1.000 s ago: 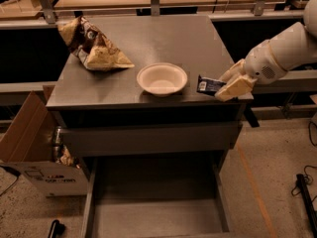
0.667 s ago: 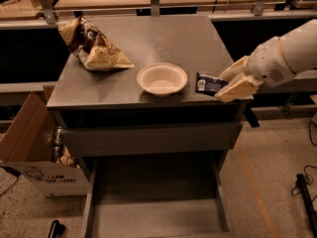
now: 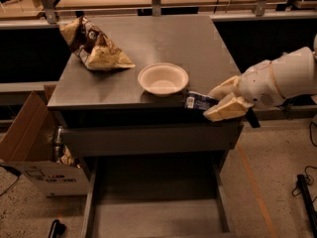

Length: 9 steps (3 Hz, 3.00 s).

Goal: Place rxbar blueberry into middle drawer

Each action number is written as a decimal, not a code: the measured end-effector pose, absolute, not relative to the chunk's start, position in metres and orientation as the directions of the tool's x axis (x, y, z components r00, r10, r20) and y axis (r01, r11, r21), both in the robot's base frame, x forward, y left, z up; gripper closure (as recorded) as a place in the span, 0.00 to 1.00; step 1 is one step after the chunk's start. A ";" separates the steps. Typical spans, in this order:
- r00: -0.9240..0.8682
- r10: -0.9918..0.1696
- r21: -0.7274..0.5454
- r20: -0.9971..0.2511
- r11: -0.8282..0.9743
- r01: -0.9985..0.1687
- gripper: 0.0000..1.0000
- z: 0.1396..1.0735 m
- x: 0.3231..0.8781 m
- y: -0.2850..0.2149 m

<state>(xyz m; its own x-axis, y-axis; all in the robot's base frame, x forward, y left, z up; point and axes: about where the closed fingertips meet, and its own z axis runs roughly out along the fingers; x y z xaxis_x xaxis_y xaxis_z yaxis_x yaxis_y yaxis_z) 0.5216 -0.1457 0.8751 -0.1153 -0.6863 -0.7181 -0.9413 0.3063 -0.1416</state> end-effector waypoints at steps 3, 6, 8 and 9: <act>-0.161 -0.690 -0.011 -0.706 0.239 -0.971 1.00 0.697 0.480 -0.146; -0.159 -0.715 0.036 -0.681 0.185 -0.982 1.00 0.598 0.477 -0.141; -0.168 -0.747 0.080 -0.643 0.152 -0.985 1.00 0.498 0.485 -0.110; -0.202 -0.747 0.111 -0.634 0.170 -0.979 0.75 0.475 0.475 -0.092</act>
Offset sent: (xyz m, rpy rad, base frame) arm -0.0461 0.0069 -0.2064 0.0361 0.2049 0.0333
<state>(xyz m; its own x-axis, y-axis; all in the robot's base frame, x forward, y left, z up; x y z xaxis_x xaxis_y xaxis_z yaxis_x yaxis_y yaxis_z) 0.4753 -0.0924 0.4746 -0.2018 -0.7467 -0.6338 -0.9791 0.1704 0.1109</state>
